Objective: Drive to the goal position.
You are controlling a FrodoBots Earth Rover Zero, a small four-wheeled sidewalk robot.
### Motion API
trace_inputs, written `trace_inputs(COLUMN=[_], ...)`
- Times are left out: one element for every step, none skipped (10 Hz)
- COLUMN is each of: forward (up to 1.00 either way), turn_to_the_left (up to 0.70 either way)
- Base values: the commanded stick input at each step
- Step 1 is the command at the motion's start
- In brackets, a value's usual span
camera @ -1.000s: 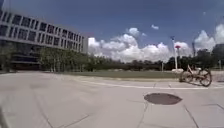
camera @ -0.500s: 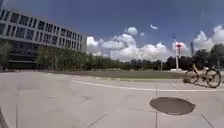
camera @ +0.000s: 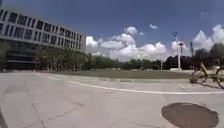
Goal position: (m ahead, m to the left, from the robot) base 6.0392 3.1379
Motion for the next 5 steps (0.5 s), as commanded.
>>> trace_inputs(forward=[1.00,1.00,1.00,1.00,1.00], turn_to_the_left=[0.27,0.27,0.27,0.27,0.27])
